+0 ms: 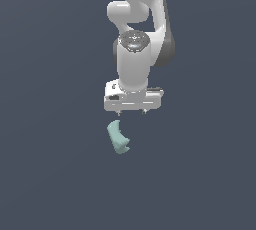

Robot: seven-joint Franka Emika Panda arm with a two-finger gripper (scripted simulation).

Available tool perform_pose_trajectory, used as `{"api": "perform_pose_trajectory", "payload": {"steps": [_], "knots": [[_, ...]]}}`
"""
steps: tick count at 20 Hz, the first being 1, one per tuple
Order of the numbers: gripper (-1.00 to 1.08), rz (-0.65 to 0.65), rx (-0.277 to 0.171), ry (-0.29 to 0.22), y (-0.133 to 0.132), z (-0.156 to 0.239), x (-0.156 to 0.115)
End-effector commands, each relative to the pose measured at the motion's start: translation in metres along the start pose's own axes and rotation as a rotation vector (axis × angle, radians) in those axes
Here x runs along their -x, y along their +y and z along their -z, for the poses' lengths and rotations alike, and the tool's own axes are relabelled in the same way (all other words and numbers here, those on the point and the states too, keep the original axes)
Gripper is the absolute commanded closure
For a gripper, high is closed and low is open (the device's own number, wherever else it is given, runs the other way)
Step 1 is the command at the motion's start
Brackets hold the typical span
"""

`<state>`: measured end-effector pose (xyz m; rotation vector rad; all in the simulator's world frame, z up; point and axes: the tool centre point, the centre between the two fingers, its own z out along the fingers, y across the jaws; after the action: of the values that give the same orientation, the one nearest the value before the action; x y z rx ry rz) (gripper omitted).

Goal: Pick up the object and move it to a goal position.

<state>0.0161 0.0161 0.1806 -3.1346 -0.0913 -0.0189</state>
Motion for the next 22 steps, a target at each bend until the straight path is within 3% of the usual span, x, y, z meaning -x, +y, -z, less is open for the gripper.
{"api": "perform_pose_trajectory", "payload": {"steps": [1,22], "knots": [[-0.92,0.022,0.001,-0.001,0.003,-0.002,-0.003],[-0.92,0.352,0.003,-0.012,0.056,-0.035,-0.044]]}}
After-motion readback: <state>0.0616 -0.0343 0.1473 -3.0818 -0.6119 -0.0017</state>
